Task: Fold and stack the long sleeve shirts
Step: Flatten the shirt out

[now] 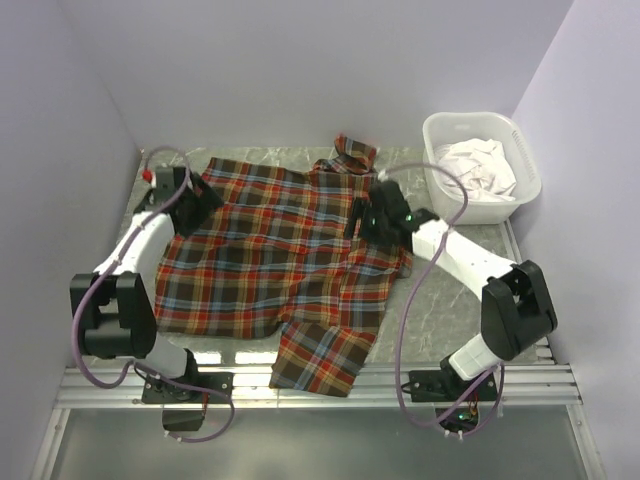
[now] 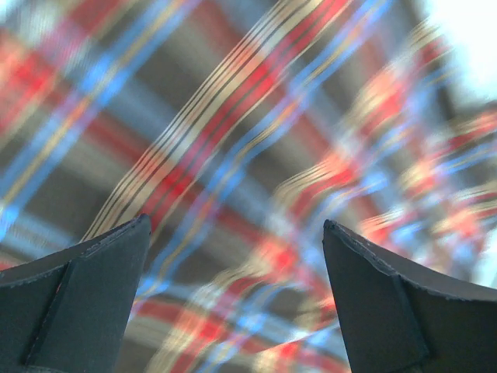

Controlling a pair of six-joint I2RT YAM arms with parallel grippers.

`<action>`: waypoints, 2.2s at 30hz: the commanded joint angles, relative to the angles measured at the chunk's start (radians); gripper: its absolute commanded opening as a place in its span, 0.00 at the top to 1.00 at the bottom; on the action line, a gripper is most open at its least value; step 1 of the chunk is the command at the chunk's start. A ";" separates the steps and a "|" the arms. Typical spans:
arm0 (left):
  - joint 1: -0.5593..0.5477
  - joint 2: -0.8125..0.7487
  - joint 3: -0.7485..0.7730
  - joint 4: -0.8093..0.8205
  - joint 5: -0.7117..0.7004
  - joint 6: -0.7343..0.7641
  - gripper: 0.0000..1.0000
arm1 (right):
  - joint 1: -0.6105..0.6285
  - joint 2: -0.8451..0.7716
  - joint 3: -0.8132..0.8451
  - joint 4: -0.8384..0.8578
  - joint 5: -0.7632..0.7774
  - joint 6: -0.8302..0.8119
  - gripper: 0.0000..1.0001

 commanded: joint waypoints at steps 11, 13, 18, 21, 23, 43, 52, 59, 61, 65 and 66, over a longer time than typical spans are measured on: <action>-0.013 0.064 -0.291 0.030 0.010 -0.060 0.01 | -0.016 0.066 -0.299 0.146 -0.029 0.215 0.26; -0.013 0.089 -0.284 0.027 0.015 -0.078 0.01 | -0.058 0.087 -0.296 0.145 -0.029 0.210 0.26; -0.013 0.122 -0.268 0.035 0.017 -0.118 0.01 | -0.188 0.153 -0.212 0.084 -0.019 0.151 0.26; -0.013 0.145 -0.245 0.038 0.017 -0.138 0.01 | -0.265 0.186 -0.149 0.048 0.006 0.121 0.26; -0.011 0.152 -0.241 0.047 0.017 -0.150 0.01 | -0.291 0.216 -0.095 0.027 0.026 0.100 0.26; -0.114 -0.118 -0.207 -0.039 -0.077 0.028 0.01 | 0.026 -0.017 -0.096 -0.113 0.023 -0.135 0.25; -0.120 -0.146 -0.230 -0.045 -0.172 0.078 0.01 | 0.344 -0.060 -0.213 -0.119 0.055 -0.178 0.24; -0.119 -0.039 -0.207 -0.051 -0.157 0.002 0.01 | 0.307 0.052 -0.175 -0.160 0.113 -0.133 0.25; -0.117 -0.003 -0.181 -0.051 -0.154 -0.002 0.01 | 0.301 0.063 -0.182 -0.174 0.100 -0.123 0.25; -0.111 0.078 -0.084 -0.053 -0.171 -0.011 0.01 | 0.283 0.069 -0.222 -0.219 0.092 -0.104 0.25; -0.108 0.122 -0.039 -0.053 -0.174 -0.014 0.01 | 0.280 0.071 -0.230 -0.228 0.092 -0.098 0.25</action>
